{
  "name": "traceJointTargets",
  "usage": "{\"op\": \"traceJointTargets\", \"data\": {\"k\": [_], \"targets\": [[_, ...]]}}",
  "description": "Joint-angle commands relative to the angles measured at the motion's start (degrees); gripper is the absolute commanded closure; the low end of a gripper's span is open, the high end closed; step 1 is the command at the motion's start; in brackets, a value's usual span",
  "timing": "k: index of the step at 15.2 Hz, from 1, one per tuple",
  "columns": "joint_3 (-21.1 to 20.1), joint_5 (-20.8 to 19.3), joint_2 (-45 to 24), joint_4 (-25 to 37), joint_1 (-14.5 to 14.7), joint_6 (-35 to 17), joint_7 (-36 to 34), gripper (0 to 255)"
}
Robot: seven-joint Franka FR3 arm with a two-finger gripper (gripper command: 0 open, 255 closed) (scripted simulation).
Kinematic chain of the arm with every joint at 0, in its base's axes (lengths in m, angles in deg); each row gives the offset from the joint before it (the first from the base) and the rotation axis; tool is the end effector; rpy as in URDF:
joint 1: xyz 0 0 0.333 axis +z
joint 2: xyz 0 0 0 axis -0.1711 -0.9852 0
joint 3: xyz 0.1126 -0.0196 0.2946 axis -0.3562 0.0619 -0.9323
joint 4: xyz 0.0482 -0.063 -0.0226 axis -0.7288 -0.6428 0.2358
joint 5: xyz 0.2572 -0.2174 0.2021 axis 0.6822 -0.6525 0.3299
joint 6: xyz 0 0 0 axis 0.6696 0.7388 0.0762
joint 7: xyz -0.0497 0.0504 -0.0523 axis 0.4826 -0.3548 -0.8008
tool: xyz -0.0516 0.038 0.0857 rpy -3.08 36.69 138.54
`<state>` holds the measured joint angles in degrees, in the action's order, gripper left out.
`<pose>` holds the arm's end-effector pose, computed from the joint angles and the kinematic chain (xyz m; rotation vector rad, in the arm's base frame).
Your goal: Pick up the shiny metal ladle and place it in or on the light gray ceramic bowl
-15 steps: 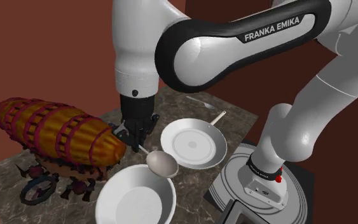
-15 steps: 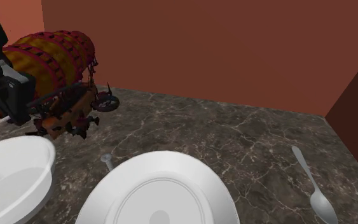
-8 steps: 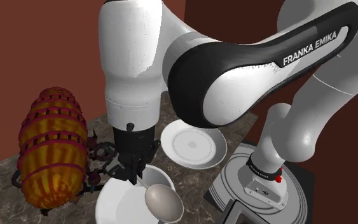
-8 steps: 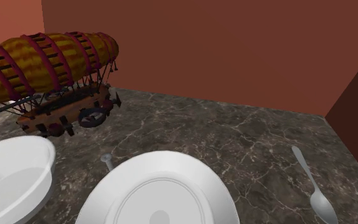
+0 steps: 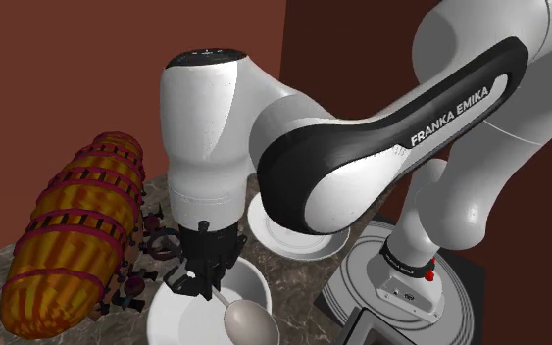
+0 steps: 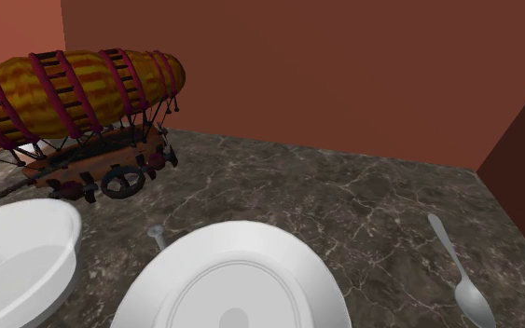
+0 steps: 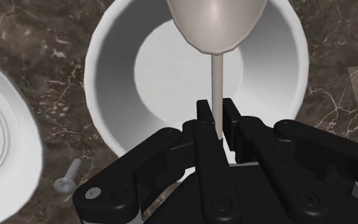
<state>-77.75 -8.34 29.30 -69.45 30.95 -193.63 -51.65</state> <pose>0.2615 0.4525 0.4564 -3.0338 0.0524 0.0368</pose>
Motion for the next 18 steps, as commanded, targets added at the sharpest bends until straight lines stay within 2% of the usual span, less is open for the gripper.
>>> {"op": "traceJointTargets", "data": {"k": [1, 6, 14, 15, 18], "targets": [[-0.2, -0.2, -0.5, -1.1, 0.1, -1.6, -0.1, 255], [-0.7, -1.0, -2.2, -3.4, 0.1, -5.4, -0.6, 255], [-0.7, -1.0, -2.2, -3.4, 0.1, -5.4, -0.6, 255], [-0.7, -1.0, -2.2, -3.4, 0.1, -5.4, -0.6, 0], [-0.7, -1.0, -2.2, -3.4, 0.1, -5.4, -0.6, 0]]}}
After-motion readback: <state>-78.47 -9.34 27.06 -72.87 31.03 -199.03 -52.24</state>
